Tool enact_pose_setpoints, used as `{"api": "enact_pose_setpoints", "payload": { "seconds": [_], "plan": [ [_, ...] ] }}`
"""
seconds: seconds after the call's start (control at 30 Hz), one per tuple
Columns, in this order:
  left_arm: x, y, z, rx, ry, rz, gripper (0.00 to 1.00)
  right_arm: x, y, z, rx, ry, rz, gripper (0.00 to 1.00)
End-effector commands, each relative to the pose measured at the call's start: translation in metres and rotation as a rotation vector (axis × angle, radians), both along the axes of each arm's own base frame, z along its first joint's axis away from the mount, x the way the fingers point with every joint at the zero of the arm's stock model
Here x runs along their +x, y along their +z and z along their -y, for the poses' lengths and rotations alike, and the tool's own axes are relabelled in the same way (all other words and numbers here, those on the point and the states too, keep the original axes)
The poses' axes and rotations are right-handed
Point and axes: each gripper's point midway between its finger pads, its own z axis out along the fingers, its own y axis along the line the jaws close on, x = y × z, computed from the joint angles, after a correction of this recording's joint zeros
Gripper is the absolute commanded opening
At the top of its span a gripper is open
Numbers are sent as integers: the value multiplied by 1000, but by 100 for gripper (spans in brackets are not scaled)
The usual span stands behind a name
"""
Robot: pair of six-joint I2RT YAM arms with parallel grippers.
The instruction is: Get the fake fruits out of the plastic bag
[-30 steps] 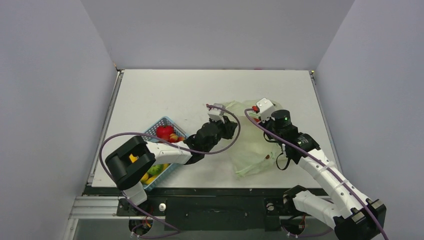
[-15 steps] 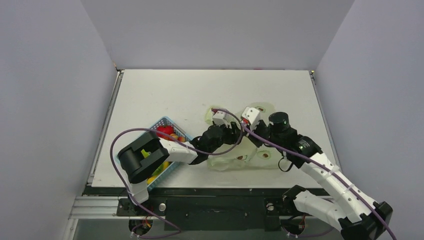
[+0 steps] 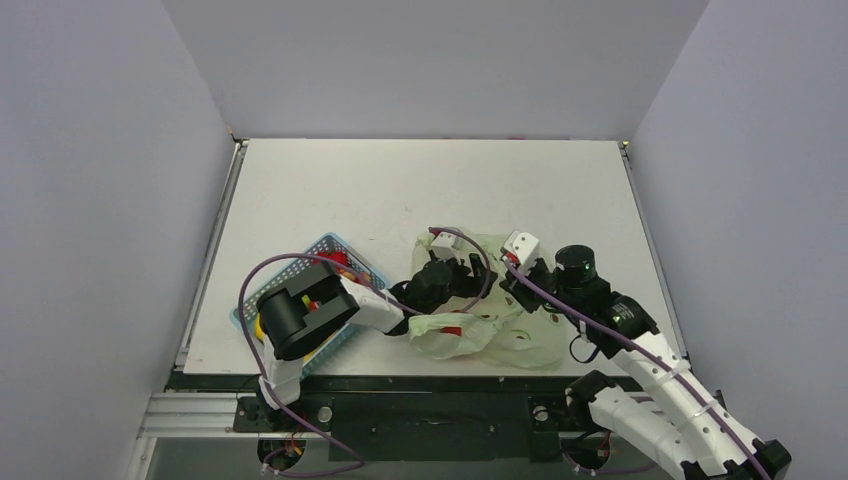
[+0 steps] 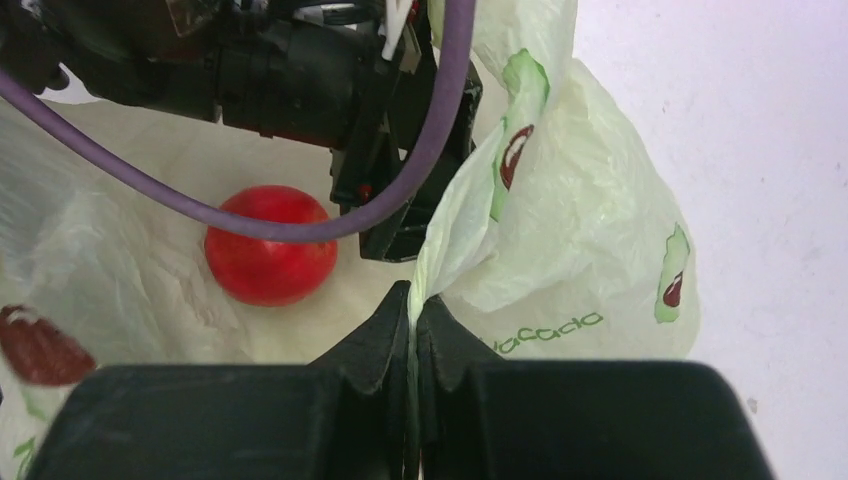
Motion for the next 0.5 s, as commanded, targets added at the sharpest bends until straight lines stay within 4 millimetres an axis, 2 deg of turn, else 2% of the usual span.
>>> {"api": "enact_pose_setpoints", "payload": {
  "seconds": [0.0,0.1,0.2,0.33,0.47],
  "plan": [
    [-6,24,22,-100,-65,37,75,6,4,8,-3,-48,20,0],
    [-15,15,29,-87,-80,5,75,6,6,9,-2,-54,18,0],
    [-23,9,25,-65,-92,-23,76,7,8,11,-5,-67,21,0],
    [-39,14,20,8,-164,-53,78,7,7,12,-27,-64,11,0],
    [-56,16,16,57,-248,-83,84,7,5,14,-45,-69,9,0]
  ]
}}
